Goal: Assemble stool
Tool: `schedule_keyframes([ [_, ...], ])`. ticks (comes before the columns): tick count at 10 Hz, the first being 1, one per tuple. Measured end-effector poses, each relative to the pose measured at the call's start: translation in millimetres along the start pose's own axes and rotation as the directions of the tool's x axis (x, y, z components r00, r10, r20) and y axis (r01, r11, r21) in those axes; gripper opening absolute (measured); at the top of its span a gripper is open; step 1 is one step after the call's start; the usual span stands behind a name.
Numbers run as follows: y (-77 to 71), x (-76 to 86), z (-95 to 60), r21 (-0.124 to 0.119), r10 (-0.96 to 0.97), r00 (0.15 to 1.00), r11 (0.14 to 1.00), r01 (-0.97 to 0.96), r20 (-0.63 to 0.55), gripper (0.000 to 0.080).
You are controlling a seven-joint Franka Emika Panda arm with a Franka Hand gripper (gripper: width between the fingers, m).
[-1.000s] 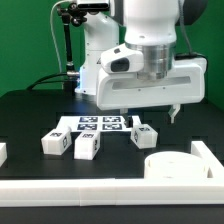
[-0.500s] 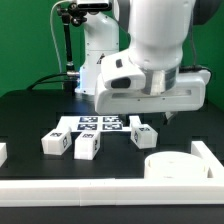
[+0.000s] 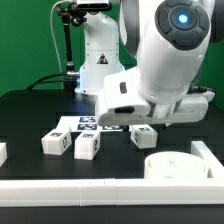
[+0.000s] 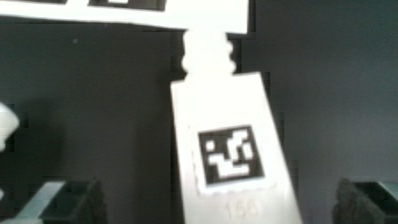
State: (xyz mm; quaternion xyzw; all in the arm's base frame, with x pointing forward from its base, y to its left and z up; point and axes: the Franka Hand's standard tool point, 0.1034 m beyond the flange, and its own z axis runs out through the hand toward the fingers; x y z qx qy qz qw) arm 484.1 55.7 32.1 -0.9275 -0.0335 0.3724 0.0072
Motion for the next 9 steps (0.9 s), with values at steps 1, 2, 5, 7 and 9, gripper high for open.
schedule_keyframes([
  [1, 1.5, -0.2, -1.5, 0.003, -0.016, 1.000, 1.000, 0.016, -0.003, 0.0649],
  [2, 0.6, -0.2, -0.6, 0.002, -0.017, 1.000, 1.000, 0.017, -0.002, 0.0649],
  [5, -0.2, -0.1, 4.0, -0.008, -0.014, 1.000, 1.000, 0.014, 0.024, 0.0649],
  [7, -4.3, 7.2, 3.9, -0.011, -0.021, 0.999, 1.000, 0.022, 0.049, 0.0649],
  [9, -3.9, 1.8, 8.6, -0.006, -0.022, 0.988, 1.000, 0.023, 0.151, 0.0649],
])
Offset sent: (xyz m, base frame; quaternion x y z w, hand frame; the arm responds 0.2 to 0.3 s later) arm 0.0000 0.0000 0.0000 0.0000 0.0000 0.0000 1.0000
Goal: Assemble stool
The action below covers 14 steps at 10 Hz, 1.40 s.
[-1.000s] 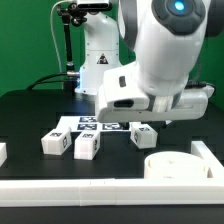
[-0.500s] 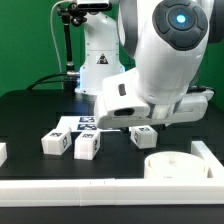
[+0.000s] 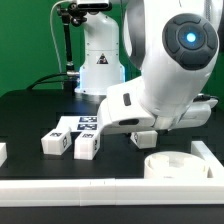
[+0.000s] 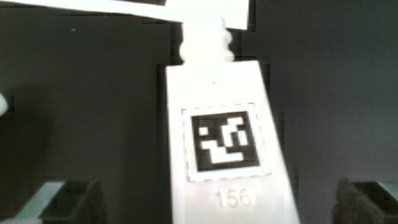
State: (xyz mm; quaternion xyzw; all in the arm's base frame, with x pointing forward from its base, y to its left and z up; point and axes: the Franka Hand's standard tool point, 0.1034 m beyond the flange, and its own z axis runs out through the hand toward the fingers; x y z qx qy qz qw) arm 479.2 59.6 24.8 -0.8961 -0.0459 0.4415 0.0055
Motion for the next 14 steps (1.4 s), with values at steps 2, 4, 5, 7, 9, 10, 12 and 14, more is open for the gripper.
schedule_keyframes([
  [2, -1.0, 8.8, 1.1, 0.001, -0.004, 1.000, 1.000, 0.004, 0.022, 0.0649],
  [4, -1.1, 11.2, 3.4, 0.001, -0.009, 1.000, 1.000, 0.009, 0.014, 0.0649],
  [5, -1.2, 12.5, 6.7, 0.001, -0.010, 1.000, 1.000, 0.010, 0.011, 0.0649],
  [7, -3.0, 12.8, 14.7, -0.001, -0.012, 1.000, 1.000, 0.012, 0.017, 0.0541],
  [9, -3.5, 11.9, 17.7, -0.001, -0.012, 1.000, 1.000, 0.012, 0.022, 0.0404],
  [10, -3.6, 12.0, 17.6, -0.001, -0.013, 1.000, 1.000, 0.013, 0.022, 0.0337],
  [12, -3.7, 12.2, 15.1, 0.000, -0.018, 1.000, 1.000, 0.018, 0.017, 0.0337],
  [14, -6.3, 6.3, -5.4, 0.031, -0.044, 0.999, 0.999, 0.044, 0.001, 0.0337],
])
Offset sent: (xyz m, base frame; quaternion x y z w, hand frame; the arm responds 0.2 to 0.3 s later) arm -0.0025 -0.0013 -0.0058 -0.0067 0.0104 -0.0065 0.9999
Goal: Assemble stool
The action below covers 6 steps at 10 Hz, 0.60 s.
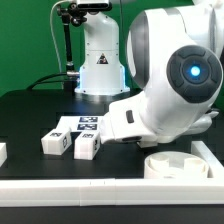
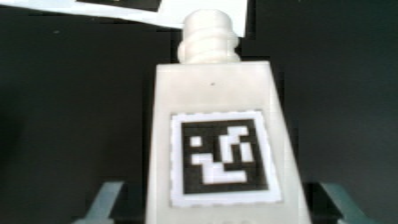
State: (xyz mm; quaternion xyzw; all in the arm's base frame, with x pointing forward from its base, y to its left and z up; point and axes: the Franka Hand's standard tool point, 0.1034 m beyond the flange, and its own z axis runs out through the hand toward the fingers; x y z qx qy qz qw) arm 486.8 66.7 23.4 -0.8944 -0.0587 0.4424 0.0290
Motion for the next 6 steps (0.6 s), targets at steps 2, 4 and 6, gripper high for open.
schedule_keyframes([
  [2, -3.4, -14.0, -26.5, 0.038, -0.008, 1.000, 0.999, 0.008, 0.002, 0.0337],
  [4, -4.3, -23.8, -44.4, 0.034, -0.013, 1.000, 0.999, 0.013, -0.023, 0.0337],
  [6, -4.2, -15.7, -43.2, 0.032, -0.011, 0.998, 0.999, 0.013, -0.055, 0.0337],
])
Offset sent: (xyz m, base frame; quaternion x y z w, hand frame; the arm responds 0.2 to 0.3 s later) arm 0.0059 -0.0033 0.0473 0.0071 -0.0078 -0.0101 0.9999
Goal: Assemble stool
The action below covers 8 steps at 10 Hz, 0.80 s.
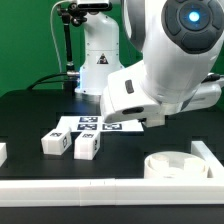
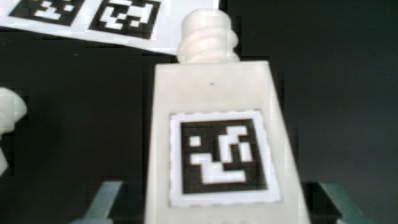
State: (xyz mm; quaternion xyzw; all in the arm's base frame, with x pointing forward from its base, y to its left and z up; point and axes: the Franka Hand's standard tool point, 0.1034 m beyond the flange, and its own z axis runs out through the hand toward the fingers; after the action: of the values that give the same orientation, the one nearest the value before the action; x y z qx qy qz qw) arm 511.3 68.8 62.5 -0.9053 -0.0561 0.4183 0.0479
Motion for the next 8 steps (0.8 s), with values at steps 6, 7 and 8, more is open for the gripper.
schedule_keyframes([
  [6, 0.2, 23.2, -47.8, -0.008, -0.027, 0.945, 1.000, 0.026, -0.325, 0.0338],
  [7, 0.4, 24.6, -58.8, -0.015, -0.026, 0.917, 1.000, 0.022, -0.398, 0.0338],
  [8, 0.0, 23.5, -65.2, -0.024, -0.027, 0.885, 1.000, 0.018, -0.465, 0.0338],
])
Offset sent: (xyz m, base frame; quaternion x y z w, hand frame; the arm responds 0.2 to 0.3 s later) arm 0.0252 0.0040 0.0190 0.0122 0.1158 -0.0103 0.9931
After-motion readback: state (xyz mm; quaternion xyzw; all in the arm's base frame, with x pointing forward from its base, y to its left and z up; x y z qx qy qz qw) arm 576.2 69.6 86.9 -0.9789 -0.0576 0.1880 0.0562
